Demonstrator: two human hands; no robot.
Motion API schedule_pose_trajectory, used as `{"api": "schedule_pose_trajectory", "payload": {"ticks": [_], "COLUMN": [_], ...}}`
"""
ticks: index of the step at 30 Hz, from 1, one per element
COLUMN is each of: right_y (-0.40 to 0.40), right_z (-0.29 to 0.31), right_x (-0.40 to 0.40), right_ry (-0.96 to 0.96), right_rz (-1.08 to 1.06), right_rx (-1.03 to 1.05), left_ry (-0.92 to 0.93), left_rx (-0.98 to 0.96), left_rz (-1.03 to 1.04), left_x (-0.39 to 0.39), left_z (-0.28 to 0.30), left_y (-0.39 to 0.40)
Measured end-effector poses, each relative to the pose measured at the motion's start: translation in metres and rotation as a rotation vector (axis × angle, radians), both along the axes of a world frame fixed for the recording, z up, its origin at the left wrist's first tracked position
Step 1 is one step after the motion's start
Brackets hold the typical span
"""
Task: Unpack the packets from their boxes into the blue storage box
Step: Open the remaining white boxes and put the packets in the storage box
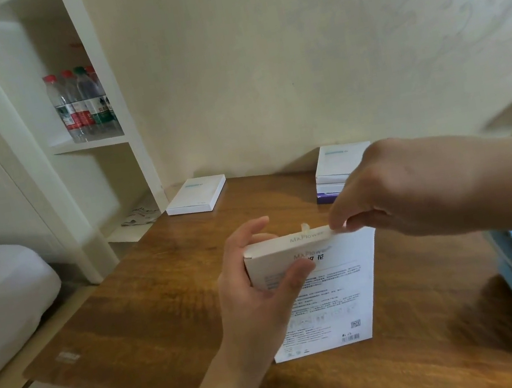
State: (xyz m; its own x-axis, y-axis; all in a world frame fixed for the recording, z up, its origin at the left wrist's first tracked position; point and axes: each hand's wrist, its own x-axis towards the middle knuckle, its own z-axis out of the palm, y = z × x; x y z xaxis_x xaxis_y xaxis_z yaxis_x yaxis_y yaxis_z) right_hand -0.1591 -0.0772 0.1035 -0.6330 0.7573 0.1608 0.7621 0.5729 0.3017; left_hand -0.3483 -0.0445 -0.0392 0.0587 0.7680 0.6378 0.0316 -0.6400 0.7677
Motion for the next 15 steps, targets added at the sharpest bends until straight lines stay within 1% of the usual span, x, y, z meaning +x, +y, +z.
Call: {"api": "schedule_pose_trajectory", "payload": {"ticks": [4,8,12,15], "right_y": [0.006,0.012,0.014,0.013], "right_z": [0.008,0.014,0.009,0.004], "right_x": [0.0,-0.008,-0.012,-0.009], "right_ry": [0.021,-0.004,0.025,0.124], "right_rz": [0.091,0.042,0.01,0.05], "right_rx": [-0.113,-0.171,-0.126,-0.108], "left_ry": [0.005,0.023,0.016,-0.025], "left_rx": [0.05,0.109,0.131,0.131], "left_rz": [-0.012,0.003,0.015,0.012], "left_x": [0.0,0.0,0.001,0.002], "left_z": [-0.002,-0.003,-0.005,-0.009], "left_y": [0.002,0.006,0.011,0.013]}}
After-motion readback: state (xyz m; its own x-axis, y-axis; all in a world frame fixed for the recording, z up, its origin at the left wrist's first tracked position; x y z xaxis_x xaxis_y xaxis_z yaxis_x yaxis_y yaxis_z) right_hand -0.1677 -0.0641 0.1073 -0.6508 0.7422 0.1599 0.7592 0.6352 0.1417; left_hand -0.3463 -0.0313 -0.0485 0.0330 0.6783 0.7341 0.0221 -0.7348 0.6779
